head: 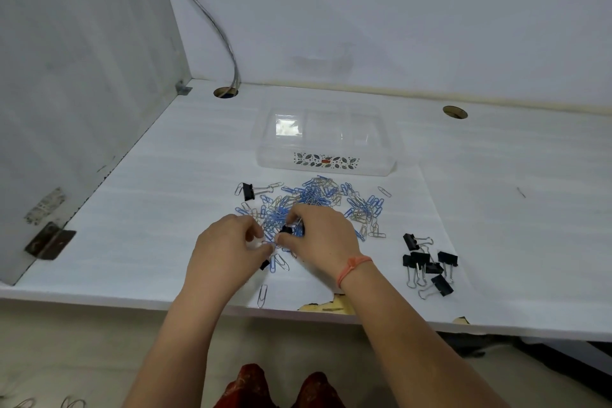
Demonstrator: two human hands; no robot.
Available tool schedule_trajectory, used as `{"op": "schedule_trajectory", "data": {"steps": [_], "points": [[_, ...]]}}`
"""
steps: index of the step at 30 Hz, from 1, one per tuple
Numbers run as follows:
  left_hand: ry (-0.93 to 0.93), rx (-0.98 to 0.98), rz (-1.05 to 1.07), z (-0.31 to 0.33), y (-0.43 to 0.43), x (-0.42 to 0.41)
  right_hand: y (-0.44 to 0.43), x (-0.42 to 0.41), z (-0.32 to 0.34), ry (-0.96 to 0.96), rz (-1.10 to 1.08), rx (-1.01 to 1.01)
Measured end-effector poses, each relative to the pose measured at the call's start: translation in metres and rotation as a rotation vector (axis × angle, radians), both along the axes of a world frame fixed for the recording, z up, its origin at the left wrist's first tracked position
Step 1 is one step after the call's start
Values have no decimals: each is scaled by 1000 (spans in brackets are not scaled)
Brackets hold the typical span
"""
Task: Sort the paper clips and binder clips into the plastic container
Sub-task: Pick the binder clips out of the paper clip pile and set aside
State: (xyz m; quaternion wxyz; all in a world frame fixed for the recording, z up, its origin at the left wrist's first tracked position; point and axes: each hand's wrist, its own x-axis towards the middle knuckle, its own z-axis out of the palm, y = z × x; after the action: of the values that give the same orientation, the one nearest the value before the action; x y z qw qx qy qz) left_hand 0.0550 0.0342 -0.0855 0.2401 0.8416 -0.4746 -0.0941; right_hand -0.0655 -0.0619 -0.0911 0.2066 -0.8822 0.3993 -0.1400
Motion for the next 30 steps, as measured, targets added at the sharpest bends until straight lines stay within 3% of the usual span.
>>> {"op": "schedule_trajectory", "data": {"steps": [6, 11, 16, 22, 25, 27, 29, 30], "points": [[101, 96, -24, -3, -4, -1, -1, 4, -4, 36, -17, 28], [224, -13, 0, -3, -6, 5, -5, 1, 5, -173, -118, 284], [846, -338, 277, 12, -8, 9, -14, 1, 15, -634, -383, 1129], [1639, -484, 469, 20, -21, 16, -21, 11, 2, -1027, -326, 1435], [1861, -539, 481, 22, -27, 20, -25, 20, 1, -1131, -344, 1482], [1848, -534, 482, 22, -35, 27, -28, 25, 3, -1165, -304, 1471], [1617, -494, 475, 20, -44, 37, -31, 30, 8, -1148, -270, 1395], [1416, -471, 467, 17, -49, 42, -33, 33, 10, -1130, -277, 1347]]}}
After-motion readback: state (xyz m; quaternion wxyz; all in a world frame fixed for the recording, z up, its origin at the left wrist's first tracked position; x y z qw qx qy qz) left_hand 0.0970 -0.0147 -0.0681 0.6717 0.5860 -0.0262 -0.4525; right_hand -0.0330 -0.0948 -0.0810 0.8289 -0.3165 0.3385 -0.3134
